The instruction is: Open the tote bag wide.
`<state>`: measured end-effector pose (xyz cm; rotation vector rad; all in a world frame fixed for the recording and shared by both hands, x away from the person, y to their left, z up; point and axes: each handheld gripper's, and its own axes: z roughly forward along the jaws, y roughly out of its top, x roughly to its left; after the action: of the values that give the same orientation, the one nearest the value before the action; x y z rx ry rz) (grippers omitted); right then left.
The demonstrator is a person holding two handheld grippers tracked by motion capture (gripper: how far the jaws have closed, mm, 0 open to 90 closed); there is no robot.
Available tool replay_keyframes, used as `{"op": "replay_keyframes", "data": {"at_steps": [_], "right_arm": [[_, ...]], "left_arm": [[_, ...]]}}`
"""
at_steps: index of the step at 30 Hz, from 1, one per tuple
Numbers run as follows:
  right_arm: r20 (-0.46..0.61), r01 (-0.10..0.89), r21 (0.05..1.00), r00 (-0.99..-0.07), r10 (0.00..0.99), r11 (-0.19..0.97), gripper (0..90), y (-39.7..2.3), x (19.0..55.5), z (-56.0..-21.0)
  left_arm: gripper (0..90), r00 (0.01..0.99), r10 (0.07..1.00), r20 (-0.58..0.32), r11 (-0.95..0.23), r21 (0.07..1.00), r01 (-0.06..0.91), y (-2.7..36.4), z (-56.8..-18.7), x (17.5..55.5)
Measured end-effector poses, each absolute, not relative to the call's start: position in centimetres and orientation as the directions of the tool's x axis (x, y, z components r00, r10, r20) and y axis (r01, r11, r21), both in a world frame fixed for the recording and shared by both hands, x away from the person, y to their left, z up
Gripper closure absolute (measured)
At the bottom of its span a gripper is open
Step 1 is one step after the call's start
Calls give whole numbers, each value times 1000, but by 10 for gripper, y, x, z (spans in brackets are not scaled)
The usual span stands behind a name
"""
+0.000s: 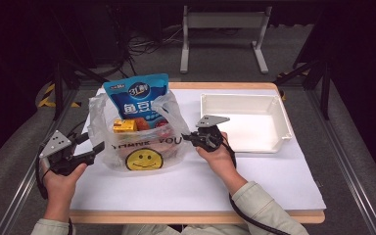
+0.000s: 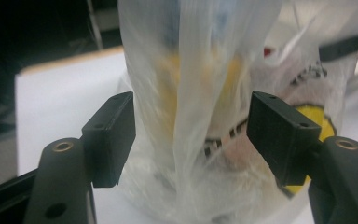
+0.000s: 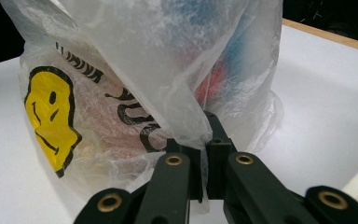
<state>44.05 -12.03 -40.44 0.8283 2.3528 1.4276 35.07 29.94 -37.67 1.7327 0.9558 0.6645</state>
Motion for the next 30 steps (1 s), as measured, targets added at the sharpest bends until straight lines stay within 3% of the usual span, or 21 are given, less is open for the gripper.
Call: {"op": "replay_keyframes", "data": {"at_steps": [7,11,14,30], "right_arm": [[59,318,882,-806,589,347,892,-121,438,-400],[54,314,883,-806,589,348,892,-121,438,-400],[57,322,878,-805,591,354,892,-121,438,-403],[64,357,842,-810,583,404,894,-122,437,-421]], "left_arm": [[526,515,857,11,-178,945,275,298,-375,354],[773,512,859,2,-186,933,308,299,-381,359],[842,518,855,-10,-199,917,347,300,-388,364],[896,540,838,-73,-260,817,514,299,-413,379]]}}
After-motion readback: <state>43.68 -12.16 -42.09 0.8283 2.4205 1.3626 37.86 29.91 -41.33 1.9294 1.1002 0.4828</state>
